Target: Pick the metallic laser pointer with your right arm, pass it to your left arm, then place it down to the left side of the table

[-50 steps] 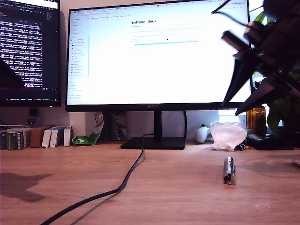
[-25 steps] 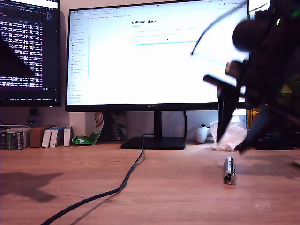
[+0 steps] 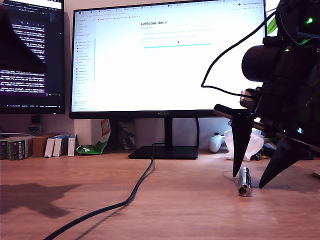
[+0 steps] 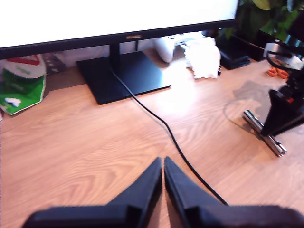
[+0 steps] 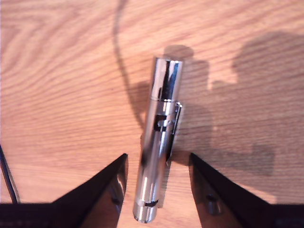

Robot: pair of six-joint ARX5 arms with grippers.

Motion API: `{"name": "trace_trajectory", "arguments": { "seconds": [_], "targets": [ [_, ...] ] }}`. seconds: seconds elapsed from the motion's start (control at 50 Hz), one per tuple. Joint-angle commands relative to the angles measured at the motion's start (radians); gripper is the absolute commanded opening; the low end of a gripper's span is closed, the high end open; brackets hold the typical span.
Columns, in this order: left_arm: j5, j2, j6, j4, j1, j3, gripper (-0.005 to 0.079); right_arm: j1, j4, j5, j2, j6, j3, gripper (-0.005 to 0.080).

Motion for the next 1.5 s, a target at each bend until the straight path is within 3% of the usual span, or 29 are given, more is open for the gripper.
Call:
{"name": "trace_trajectory", "arguments": {
  "seconds": [0.0, 0.28, 0.64, 0.84, 1.16, 1.38, 1.48],
  "targets": [
    [-0.003, 0.003, 0.008, 0.009, -0.008, -0.001, -0.0022, 0.011, 0.002, 0.011, 0.021, 0.009, 0.008, 0.0351],
    [-0.002, 0.003, 0.007, 0.009, -0.012, 0.0, -0.0022, 0.046, -0.027, 0.014, 0.072, 0.057, 0.055, 0.0351],
    [0.002, 0.002, 0.006, 0.008, -0.019, 0.0, -0.0022, 0.071, -0.322, 0.201, 0.199, 0.024, 0.285, 0.0349],
    [0.002, 0.002, 0.006, 0.008, -0.035, 0.001, -0.0022, 0.086, -0.336, 0.211, 0.22, 0.032, 0.296, 0.0333],
    [0.003, 0.002, 0.006, 0.008, -0.045, 0.002, -0.0022, 0.11, -0.309, 0.214, 0.22, 0.04, 0.296, 0.0192],
    [0.002, 0.002, 0.006, 0.008, -0.045, 0.002, -0.0022, 0.115, -0.312, 0.209, 0.22, 0.028, 0.296, 0.0052],
    [0.003, 0.002, 0.006, 0.008, -0.045, 0.002, -0.0022, 0.116, -0.311, 0.203, 0.22, 0.014, 0.296, 0.0031]
  ]
}}
